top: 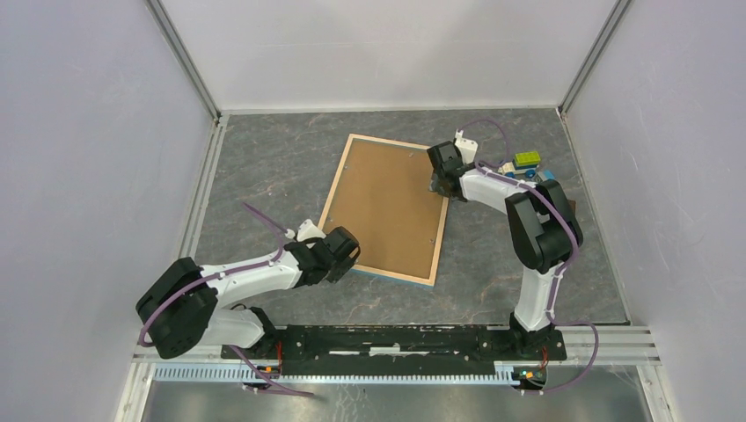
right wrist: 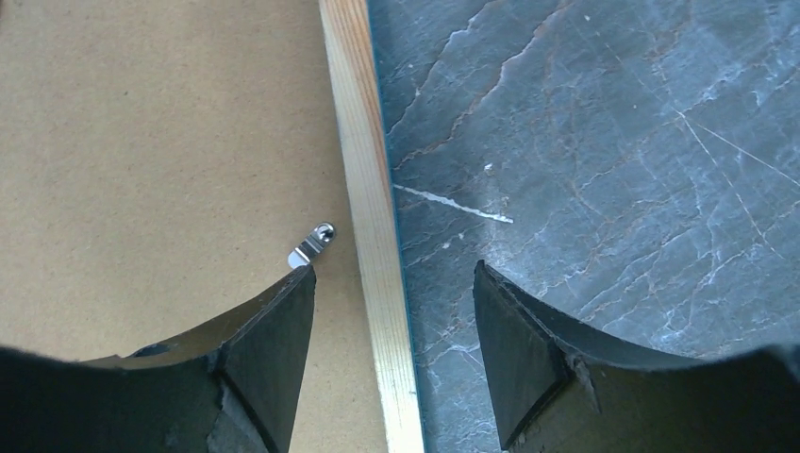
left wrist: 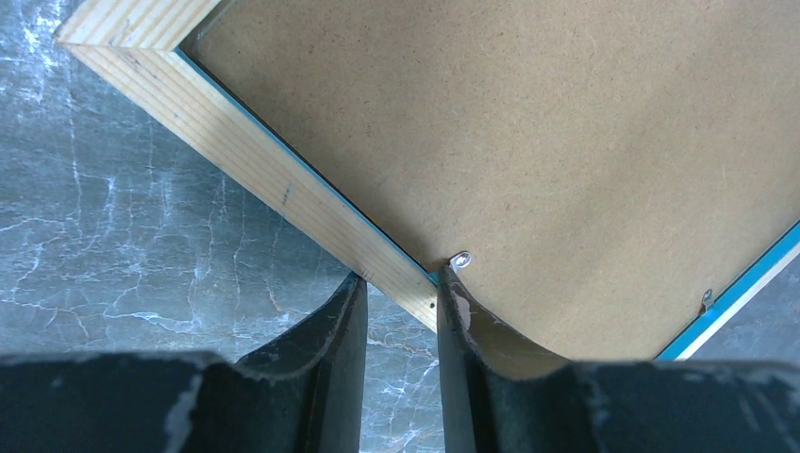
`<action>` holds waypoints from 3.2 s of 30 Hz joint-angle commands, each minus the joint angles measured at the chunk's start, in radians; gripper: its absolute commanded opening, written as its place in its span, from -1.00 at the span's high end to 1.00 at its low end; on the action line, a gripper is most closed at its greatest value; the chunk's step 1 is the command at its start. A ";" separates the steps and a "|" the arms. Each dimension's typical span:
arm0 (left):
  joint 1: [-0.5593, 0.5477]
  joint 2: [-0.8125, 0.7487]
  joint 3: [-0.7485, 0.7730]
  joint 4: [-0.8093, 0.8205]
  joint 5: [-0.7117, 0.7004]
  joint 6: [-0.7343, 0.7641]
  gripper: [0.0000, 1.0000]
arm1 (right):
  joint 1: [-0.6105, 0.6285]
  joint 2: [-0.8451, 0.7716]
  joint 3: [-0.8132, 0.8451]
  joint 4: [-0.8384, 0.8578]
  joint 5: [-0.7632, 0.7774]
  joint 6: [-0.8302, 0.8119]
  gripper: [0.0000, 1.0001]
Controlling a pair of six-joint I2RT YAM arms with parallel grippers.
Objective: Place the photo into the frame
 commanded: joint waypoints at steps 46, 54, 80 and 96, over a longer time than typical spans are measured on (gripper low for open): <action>-0.003 0.058 0.035 -0.149 -0.032 0.019 0.65 | 0.016 0.065 0.045 -0.109 -0.016 -0.025 0.04; -0.004 0.057 0.037 -0.154 -0.032 0.021 0.65 | 0.016 0.069 0.048 -0.103 -0.034 -0.100 0.23; -0.004 0.039 0.023 -0.131 -0.020 0.067 0.68 | -0.024 0.099 0.001 0.039 -0.163 -0.304 0.97; 0.152 0.072 0.061 -0.099 0.087 0.501 0.60 | -0.028 -0.252 -0.324 0.457 -0.329 -0.439 -0.11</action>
